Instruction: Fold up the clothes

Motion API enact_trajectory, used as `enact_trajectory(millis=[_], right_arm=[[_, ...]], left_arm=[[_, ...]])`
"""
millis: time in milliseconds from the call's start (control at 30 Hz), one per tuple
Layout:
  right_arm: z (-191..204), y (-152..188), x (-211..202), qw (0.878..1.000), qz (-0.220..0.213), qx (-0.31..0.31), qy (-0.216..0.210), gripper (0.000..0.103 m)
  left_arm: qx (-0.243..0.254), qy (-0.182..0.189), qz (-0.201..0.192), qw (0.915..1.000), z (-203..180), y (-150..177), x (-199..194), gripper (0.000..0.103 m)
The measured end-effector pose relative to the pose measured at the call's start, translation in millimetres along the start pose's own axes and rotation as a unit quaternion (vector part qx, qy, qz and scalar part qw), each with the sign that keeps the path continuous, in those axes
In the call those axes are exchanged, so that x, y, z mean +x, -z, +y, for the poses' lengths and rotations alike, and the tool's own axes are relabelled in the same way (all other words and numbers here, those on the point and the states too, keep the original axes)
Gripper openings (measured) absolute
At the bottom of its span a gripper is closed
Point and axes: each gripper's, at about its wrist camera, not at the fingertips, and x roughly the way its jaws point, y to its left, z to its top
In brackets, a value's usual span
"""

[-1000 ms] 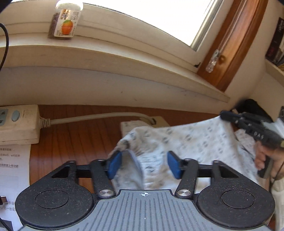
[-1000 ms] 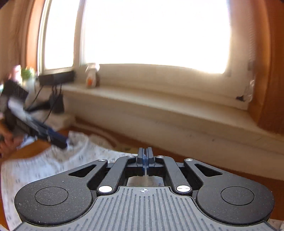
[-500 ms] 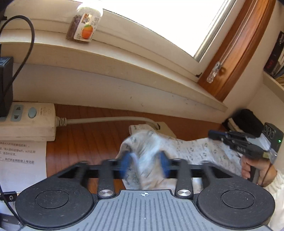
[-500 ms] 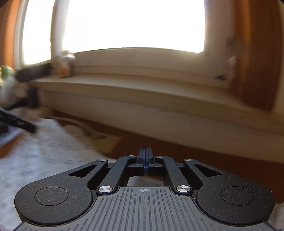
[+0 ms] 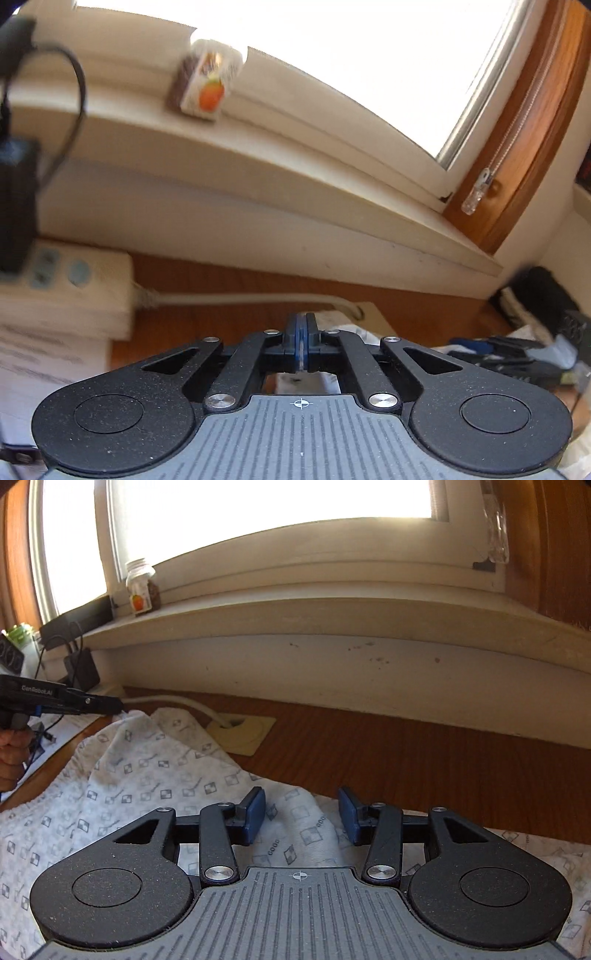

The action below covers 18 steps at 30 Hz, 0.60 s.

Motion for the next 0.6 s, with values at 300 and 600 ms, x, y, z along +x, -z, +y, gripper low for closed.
enact_trajectory(millis=[300, 600], right_arm=[[-3, 2, -2, 1.000, -0.007, 0.005, 0.006, 0.045], [2, 2, -1, 1.000, -0.005, -0.010, 0.013, 0.045]], left_arm=[[0.004, -0.029, 0.013, 0.9995, -6, 1, -12, 0.032], [-0.014, 0.019, 0.048, 0.9986, -13, 19, -11, 0.039]])
